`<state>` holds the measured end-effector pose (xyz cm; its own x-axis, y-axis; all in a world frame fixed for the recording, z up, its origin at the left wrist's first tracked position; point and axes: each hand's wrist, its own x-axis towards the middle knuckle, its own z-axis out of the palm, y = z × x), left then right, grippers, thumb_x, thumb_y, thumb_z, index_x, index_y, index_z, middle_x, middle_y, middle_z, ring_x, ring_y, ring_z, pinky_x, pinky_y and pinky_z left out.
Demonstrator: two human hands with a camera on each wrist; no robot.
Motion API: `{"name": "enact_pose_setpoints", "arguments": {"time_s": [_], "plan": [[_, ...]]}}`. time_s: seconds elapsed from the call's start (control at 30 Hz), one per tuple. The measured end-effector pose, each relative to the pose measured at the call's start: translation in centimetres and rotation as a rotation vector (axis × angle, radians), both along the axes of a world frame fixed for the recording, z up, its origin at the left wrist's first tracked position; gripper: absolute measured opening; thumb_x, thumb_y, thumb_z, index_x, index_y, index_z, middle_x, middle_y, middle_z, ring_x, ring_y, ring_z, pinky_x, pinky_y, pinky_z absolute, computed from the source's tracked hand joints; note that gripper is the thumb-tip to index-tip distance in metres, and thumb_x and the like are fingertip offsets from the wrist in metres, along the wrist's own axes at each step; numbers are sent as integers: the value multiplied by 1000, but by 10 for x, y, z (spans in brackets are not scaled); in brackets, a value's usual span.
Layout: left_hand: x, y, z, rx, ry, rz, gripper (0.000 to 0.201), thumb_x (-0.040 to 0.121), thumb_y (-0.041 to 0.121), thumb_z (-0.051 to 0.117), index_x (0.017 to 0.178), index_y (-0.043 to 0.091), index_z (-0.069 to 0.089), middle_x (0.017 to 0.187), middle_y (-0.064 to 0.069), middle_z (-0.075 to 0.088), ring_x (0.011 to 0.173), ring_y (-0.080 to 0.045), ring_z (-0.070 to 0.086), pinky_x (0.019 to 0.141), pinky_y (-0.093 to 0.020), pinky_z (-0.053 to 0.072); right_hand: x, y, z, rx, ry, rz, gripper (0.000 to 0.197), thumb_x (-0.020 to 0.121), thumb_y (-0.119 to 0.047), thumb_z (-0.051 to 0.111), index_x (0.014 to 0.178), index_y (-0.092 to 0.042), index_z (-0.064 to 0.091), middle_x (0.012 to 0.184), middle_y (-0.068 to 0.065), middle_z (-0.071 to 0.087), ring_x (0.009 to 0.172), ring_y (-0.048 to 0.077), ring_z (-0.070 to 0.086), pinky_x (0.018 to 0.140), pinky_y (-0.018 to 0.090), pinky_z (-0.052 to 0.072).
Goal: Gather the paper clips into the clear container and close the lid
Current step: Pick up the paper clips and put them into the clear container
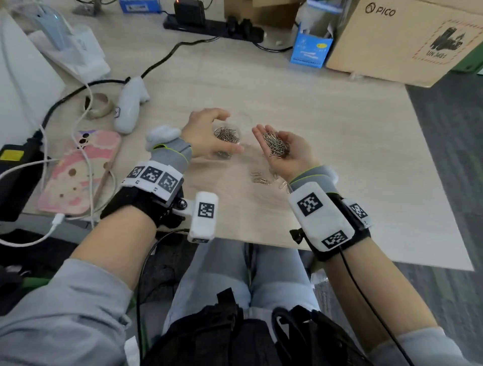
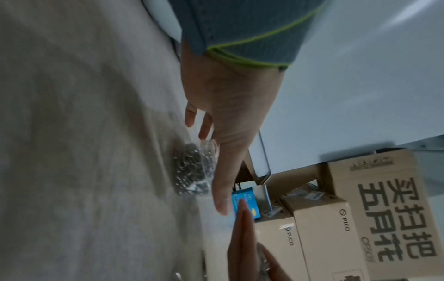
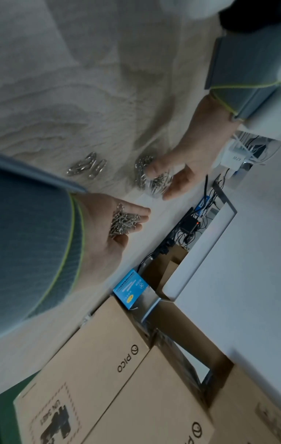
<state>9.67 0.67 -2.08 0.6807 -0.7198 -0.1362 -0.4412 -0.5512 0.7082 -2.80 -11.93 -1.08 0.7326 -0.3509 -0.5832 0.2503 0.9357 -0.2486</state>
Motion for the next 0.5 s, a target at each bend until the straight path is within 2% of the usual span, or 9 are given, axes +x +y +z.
{"name": "enact_pose_setpoints", "arguments": {"time_s": [0.1, 0.13, 0.2, 0.23, 0.27, 0.3, 0.37, 0.43, 0.5], "plan": [[0, 8, -6, 30, -19, -38, 95, 37, 48, 84, 122, 16, 54, 124, -8, 59, 120, -23, 50, 106, -33, 39, 7, 10, 5, -28, 4, 38, 28, 97, -1, 28, 86, 10, 52, 90, 25, 56, 132, 34, 43, 114, 40, 31], [-1, 8, -7, 22, -21, -31, 90, 39, 43, 86, 119, 16, 56, 121, -7, 62, 115, -23, 55, 101, -30, 42, 9, 13, 6, -32, 4, 52, 28, 97, -1, 28, 86, 11, 51, 96, 26, 58, 132, 34, 42, 114, 40, 31], [-4, 5, -8, 2, -25, -12, 76, 47, 32, 88, 116, 19, 58, 116, -5, 66, 109, -21, 60, 93, -26, 45, 13, 17, 8, -37, 2, 84, 29, 97, -3, 28, 86, 11, 51, 123, 26, 55, 133, 34, 42, 114, 40, 31], [-6, 4, -7, -13, -41, -8, 71, 48, 32, 86, 113, 23, 60, 113, -2, 67, 105, -20, 61, 88, -25, 45, 15, 19, 9, -42, 6, 103, 30, 98, -4, 28, 86, 11, 51, 128, 26, 53, 132, 34, 43, 114, 40, 31], [-8, 3, -5, -26, -62, -10, 66, 48, 35, 83, 109, 27, 61, 110, 0, 68, 102, -19, 62, 83, -23, 44, 16, 21, 10, -49, 11, 126, 31, 98, -6, 28, 86, 10, 51, 122, 27, 55, 127, 36, 47, 114, 39, 31], [-9, 2, -3, -27, -84, -16, 60, 49, 37, 80, 106, 30, 62, 108, 1, 68, 100, -19, 61, 80, -23, 42, 16, 22, 11, -55, 19, 148, 32, 99, -8, 28, 85, 10, 51, 107, 28, 58, 116, 38, 53, 115, 39, 30], [-13, 0, 2, -5, -150, -36, 56, 50, 38, 74, 104, 28, 61, 105, -4, 65, 97, -24, 59, 78, -26, 42, 16, 26, 17, -83, 52, 170, 35, 99, -9, 29, 81, 10, 51, 81, 26, 57, 97, 39, 56, 115, 38, 30], [-16, -3, 5, 15, -202, -56, 54, 50, 39, 68, 101, 24, 62, 100, -7, 63, 93, -28, 59, 73, -29, 42, 16, 26, 21, -129, 100, 177, 34, 100, -10, 30, 80, 9, 50, 78, 23, 57, 115, 39, 53, 114, 40, 32], [-18, -4, 6, 29, -225, -58, 48, 53, 38, 70, 98, 23, 62, 96, -7, 62, 91, -29, 58, 69, -28, 39, 16, 24, 23, -156, 128, 183, 27, 99, -10, 32, 88, 8, 49, 91, 22, 55, 129, 36, 44, 111, 43, 35]]}}
